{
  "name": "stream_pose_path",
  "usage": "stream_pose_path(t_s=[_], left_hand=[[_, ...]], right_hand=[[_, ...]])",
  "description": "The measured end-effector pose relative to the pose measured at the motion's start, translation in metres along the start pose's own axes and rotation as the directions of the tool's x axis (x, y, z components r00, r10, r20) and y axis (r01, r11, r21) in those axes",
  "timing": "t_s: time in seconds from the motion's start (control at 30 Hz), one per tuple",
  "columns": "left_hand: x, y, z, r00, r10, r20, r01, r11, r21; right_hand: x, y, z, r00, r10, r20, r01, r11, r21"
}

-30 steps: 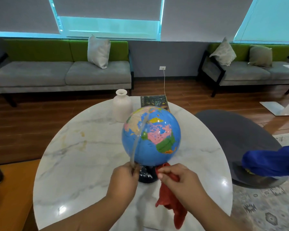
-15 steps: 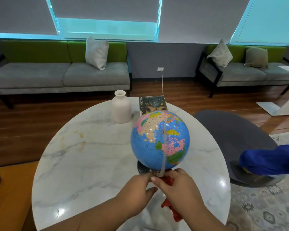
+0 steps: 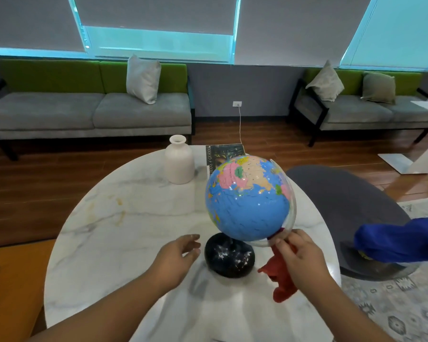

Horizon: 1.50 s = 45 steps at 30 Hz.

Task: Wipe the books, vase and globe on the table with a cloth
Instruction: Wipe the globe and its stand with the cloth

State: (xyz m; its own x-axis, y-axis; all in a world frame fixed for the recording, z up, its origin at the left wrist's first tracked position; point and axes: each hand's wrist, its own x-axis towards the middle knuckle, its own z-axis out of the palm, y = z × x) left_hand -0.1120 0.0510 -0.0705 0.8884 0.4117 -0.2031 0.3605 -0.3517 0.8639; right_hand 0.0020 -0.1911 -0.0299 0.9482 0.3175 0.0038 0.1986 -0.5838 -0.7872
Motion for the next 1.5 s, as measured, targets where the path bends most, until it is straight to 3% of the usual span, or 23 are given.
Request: stream_pose_path(t_s=[0.1, 0.33, 0.5, 0.6, 0.7, 0.9, 1.13, 1.3, 1.5], left_hand=[[0.007, 0.009, -0.007, 0.999, -0.043, -0.009, 0.042, 0.993, -0.114], [0.012, 0.026, -0.013, 0.989, -0.043, 0.144, 0.084, 0.953, -0.292], [0.01, 0.017, -0.012, 0.975, -0.108, 0.193, 0.154, 0.957, -0.244], [0.008, 0.014, -0.008, 0.978, -0.162, 0.128, 0.185, 0.965, -0.188], [0.009, 0.013, -0.007, 0.979, -0.197, 0.048, 0.203, 0.952, -0.231], [0.014, 0.009, -0.01, 0.946, -0.316, 0.071, 0.322, 0.893, -0.315], [0.003, -0.001, -0.006, 0.957, -0.265, 0.119, 0.29, 0.874, -0.389], [0.002, 0.001, -0.008, 0.958, -0.252, 0.136, 0.285, 0.884, -0.371], [0.004, 0.003, -0.006, 0.955, -0.267, 0.132, 0.297, 0.886, -0.356]], right_hand=[[0.011, 0.001, -0.008, 0.999, -0.014, 0.051, 0.014, 1.0, 0.003], [0.026, -0.009, -0.007, 0.979, -0.009, 0.204, -0.012, 0.995, 0.102], [0.027, -0.019, -0.008, 0.952, 0.032, 0.306, -0.085, 0.983, 0.161], [0.028, -0.024, -0.004, 0.937, 0.029, 0.349, -0.095, 0.98, 0.174], [0.031, -0.028, -0.001, 0.932, 0.029, 0.361, -0.089, 0.985, 0.15], [0.032, -0.029, 0.005, 0.919, 0.011, 0.393, -0.074, 0.987, 0.145], [0.023, -0.017, -0.001, 0.894, 0.019, 0.448, -0.091, 0.986, 0.139], [0.01, -0.003, 0.014, 0.89, 0.128, 0.438, -0.039, 0.978, -0.205], [-0.008, -0.002, 0.057, 0.827, 0.118, 0.55, -0.016, 0.982, -0.187]])
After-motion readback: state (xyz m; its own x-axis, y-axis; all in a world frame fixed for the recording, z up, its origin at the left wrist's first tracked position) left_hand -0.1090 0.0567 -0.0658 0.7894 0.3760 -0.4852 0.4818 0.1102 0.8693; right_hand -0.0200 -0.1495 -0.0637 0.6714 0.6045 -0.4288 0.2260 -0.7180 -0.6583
